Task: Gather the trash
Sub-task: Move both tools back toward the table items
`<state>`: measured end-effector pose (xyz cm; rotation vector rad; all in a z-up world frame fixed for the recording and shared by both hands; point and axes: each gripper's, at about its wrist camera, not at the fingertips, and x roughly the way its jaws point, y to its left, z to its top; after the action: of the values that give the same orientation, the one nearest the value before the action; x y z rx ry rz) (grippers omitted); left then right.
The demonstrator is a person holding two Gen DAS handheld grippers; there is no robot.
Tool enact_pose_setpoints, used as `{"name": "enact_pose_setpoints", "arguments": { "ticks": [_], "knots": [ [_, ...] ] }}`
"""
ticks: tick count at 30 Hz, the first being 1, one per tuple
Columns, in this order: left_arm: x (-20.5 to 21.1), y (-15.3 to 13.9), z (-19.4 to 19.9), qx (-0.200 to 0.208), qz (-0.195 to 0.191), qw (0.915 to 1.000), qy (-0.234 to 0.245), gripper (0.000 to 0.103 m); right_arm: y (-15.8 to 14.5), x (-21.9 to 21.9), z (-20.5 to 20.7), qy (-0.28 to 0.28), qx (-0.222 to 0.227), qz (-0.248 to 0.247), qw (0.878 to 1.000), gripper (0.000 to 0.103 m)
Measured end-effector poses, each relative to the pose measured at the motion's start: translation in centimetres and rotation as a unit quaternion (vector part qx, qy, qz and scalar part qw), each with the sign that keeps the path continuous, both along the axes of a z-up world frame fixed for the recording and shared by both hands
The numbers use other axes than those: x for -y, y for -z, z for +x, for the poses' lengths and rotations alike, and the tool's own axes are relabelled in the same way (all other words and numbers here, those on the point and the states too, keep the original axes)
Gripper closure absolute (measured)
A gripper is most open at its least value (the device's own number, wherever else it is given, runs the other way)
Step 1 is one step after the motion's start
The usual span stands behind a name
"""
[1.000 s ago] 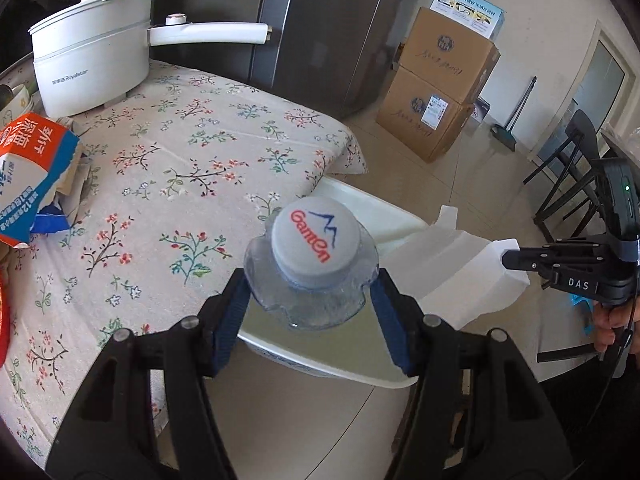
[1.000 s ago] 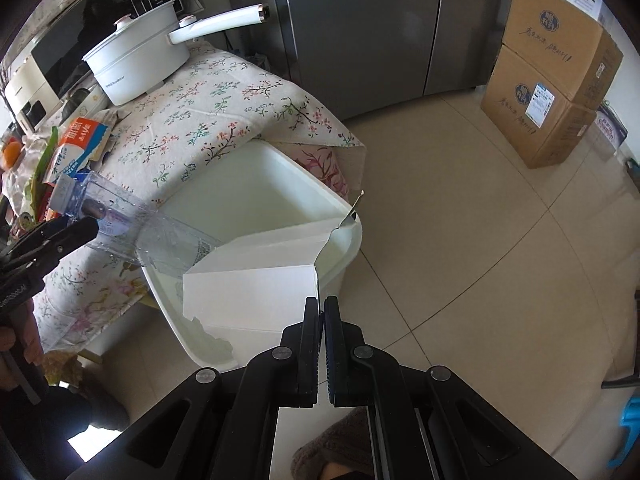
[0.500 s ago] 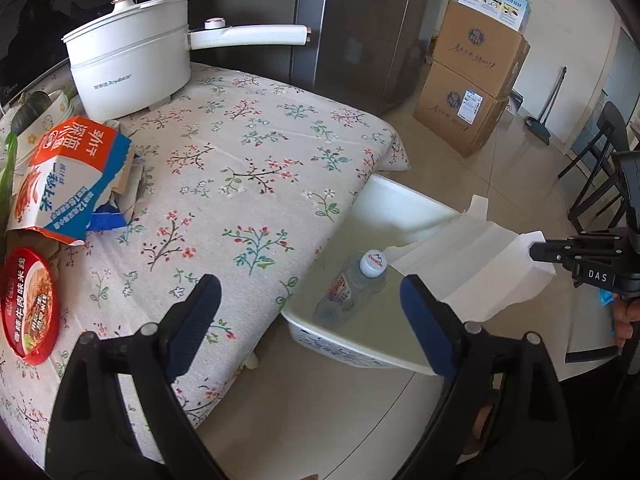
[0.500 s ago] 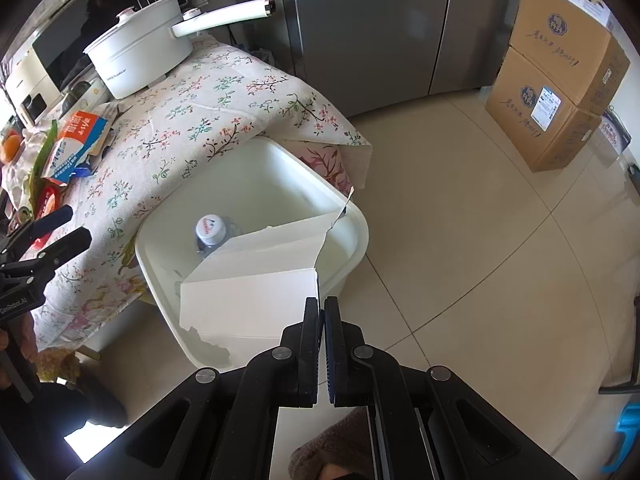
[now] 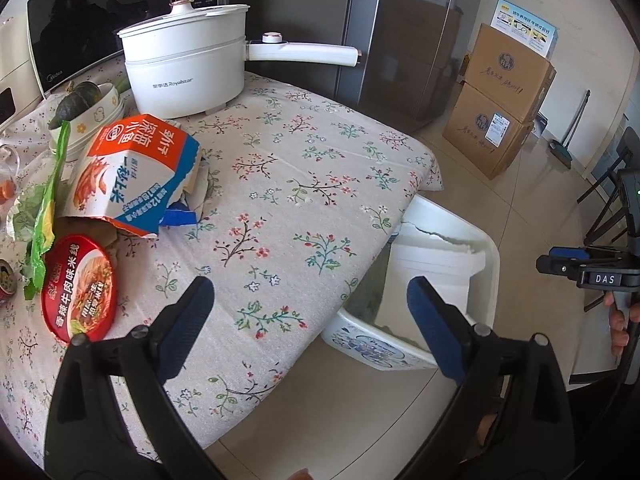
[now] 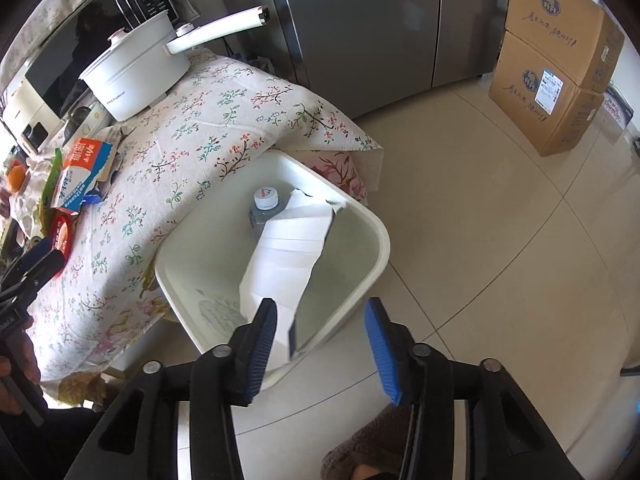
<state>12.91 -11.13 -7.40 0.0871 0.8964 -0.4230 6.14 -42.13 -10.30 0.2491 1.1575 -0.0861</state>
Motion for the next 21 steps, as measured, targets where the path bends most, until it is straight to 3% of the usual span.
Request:
{"name": "enact_pose_setpoints", "arguments": {
  "ticks": [5, 7, 21],
  "knots": [
    [-1.3, -0.4, 0.1, 0.002, 0.001, 0.9999, -0.015, 0.006, -0.9, -0.6, 0.5, -0.001, 0.010, 0.007, 1.000, 0.040],
    [-2.0, -0.6, 0.1, 0.003, 0.004, 0.9997, -0.023, 0.005, -1.1, -0.9, 0.8, -0.002, 0.012, 0.007, 1.000, 0.032],
    [-9.8, -2.0, 0.4, 0.014, 0.024, 0.9934, -0.111, 0.002, -3.4, -5.7, 3.6, -0.045, 0.036, 0.000, 0.998, 0.023]
  ]
}}
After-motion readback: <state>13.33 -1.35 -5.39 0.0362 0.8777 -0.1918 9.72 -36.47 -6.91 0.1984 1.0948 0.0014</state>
